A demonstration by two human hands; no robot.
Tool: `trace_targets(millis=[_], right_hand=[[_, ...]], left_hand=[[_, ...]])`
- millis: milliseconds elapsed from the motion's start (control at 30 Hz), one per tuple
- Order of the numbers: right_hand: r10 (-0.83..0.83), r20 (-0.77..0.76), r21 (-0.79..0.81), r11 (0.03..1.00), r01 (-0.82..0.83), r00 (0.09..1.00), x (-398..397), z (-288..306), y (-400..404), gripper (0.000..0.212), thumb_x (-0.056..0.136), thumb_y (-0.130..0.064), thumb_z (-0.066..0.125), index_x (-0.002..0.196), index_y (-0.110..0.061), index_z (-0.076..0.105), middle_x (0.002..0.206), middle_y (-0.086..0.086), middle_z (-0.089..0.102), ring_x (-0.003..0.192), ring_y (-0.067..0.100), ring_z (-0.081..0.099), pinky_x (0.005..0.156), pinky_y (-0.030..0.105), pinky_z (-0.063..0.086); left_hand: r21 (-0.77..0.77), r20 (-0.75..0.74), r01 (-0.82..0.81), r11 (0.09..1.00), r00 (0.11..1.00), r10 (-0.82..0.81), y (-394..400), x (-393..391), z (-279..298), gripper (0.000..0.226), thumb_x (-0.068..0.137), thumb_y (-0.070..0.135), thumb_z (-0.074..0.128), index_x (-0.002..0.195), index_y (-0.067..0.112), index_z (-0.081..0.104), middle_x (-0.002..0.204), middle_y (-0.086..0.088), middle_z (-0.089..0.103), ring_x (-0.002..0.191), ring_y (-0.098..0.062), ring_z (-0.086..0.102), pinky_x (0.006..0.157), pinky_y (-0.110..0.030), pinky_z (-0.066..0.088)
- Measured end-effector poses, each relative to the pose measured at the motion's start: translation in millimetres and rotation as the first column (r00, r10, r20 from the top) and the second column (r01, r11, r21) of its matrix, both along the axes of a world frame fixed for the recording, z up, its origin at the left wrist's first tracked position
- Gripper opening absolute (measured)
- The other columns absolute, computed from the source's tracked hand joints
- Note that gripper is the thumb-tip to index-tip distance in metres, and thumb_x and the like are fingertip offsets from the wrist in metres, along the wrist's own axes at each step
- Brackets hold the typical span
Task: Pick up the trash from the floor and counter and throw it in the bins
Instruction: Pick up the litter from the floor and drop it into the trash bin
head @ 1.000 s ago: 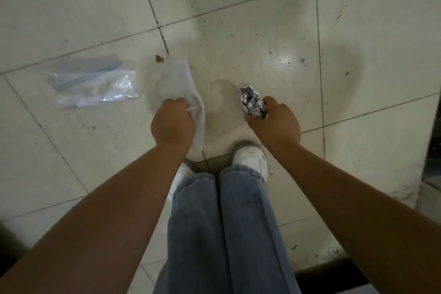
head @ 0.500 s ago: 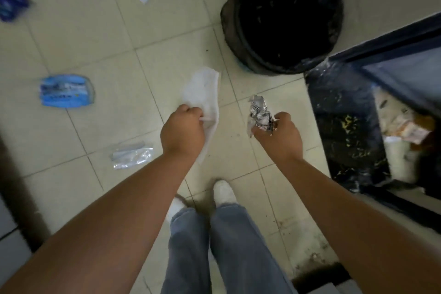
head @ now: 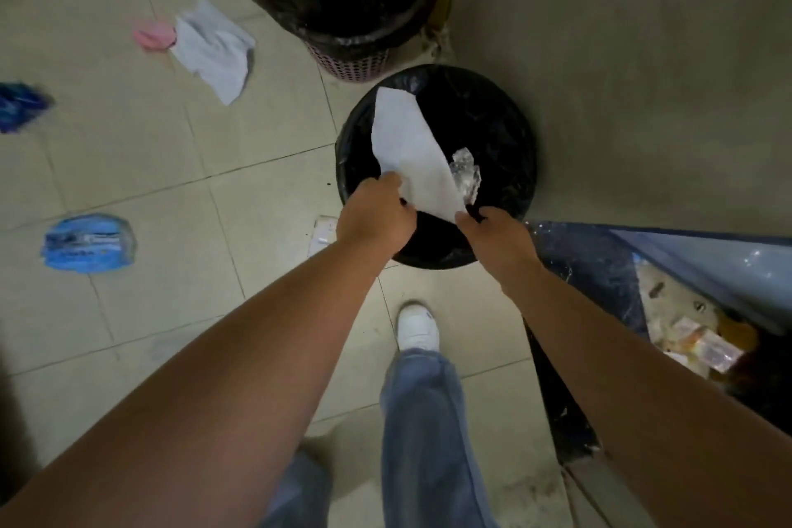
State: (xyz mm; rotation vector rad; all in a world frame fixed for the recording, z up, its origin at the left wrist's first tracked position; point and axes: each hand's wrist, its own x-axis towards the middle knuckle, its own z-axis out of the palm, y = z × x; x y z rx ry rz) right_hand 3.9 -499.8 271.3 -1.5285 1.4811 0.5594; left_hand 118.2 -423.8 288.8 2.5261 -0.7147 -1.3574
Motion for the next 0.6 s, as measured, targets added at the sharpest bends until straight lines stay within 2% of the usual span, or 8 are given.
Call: trace_targets(millis=[67, 133, 267, 333, 433, 533, 600], right_hand=[[0.167, -0.032, 0.046, 0.985, -0.165, 0.985, 5, 1, -7, 0.05, 0.096, -0.031, 0.043, 0.14, -0.006, 0.038, 0.143, 0.017, 0.046, 0.13, 0.032, 0.044, 0.102, 0.032, 0.038], [0.234, -0.025, 0.078, 0.97, -0.231, 0.972, 7, 5, -5, 0.049, 0.097, -0.028, 0.042, 0.141, -0.007, 0.036, 0.144, 0.017, 0.045, 0.132, 0.032, 0.043, 0.106, 0.032, 0.036], [0.433, 0.017, 0.021, 0.901, -0.433, 0.901, 9, 19, 17, 0.052, 0.098, -0.03, 0.041, 0.144, -0.01, 0.03, 0.151, 0.014, 0.036, 0.138, 0.032, 0.034, 0.112, 0.037, 0.033], [0.606, 0.001, -0.079, 0.793, -0.604, 0.796, 14, 27, 37, 0.057, 0.097, -0.034, 0.04, 0.147, -0.012, 0.023, 0.157, 0.011, 0.025, 0.144, 0.031, 0.023, 0.116, 0.042, 0.025], [0.814, -0.075, -0.173, 0.559, -0.811, 0.576, 33, 35, 69, 0.062, 0.097, -0.043, 0.031, 0.15, -0.019, 0.009, 0.161, 0.005, 0.006, 0.148, 0.03, 0.004, 0.12, 0.047, 0.009], [0.925, -0.1, -0.196, 0.343, -0.918, 0.367, 65, 37, 105, 0.063, 0.097, -0.048, 0.022, 0.15, -0.024, -0.002, 0.161, 0.002, -0.007, 0.148, 0.029, -0.008, 0.121, 0.049, 0.0], [0.951, -0.103, -0.204, 0.268, -0.942, 0.293, 90, 35, 131, 0.063, 0.097, -0.049, 0.021, 0.15, -0.026, -0.004, 0.161, 0.002, -0.01, 0.148, 0.028, -0.011, 0.121, 0.049, -0.002]], left_hand=[[0.095, 0.013, 0.064, 0.993, 0.998, -0.066, 7, -1, -1, 0.04, 0.096, 0.019, 0.045, 0.134, 0.008, 0.045, 0.133, -0.016, 0.051, 0.12, -0.032, 0.052, 0.093, -0.037, 0.046], [0.168, 0.042, 0.121, 0.978, 0.991, -0.129, 25, -2, 2, 0.039, 0.096, 0.017, 0.045, 0.134, 0.01, 0.047, 0.135, -0.015, 0.051, 0.122, -0.031, 0.051, 0.098, -0.039, 0.046], [0.255, 0.081, 0.176, 0.951, 0.976, -0.202, 75, 3, 16, 0.044, 0.097, 0.017, 0.044, 0.141, 0.018, 0.041, 0.15, -0.004, 0.041, 0.137, -0.025, 0.037, 0.11, -0.037, 0.037], [0.292, 0.121, 0.156, 0.944, 0.973, -0.198, 105, 9, 22, 0.048, 0.099, 0.02, 0.042, 0.146, 0.021, 0.033, 0.157, -0.002, 0.028, 0.147, -0.024, 0.02, 0.117, -0.039, 0.026], [0.349, 0.206, 0.083, 0.934, 0.965, -0.163, 147, 19, 25, 0.052, 0.101, 0.028, 0.036, 0.15, 0.026, 0.02, 0.162, 0.001, 0.009, 0.15, -0.025, 0.0, 0.122, -0.042, 0.011], [0.384, 0.262, -0.041, 0.922, 0.963, -0.066, 192, 29, 24, 0.054, 0.101, 0.035, 0.03, 0.151, 0.029, 0.01, 0.163, 0.002, -0.002, 0.15, -0.025, -0.01, 0.122, -0.044, 0.005], [0.383, 0.283, -0.138, 0.913, 0.959, 0.027, 226, 36, 22, 0.054, 0.101, 0.036, 0.03, 0.151, 0.029, 0.009, 0.163, 0.002, -0.003, 0.15, -0.026, -0.011, 0.122, -0.044, 0.004]])
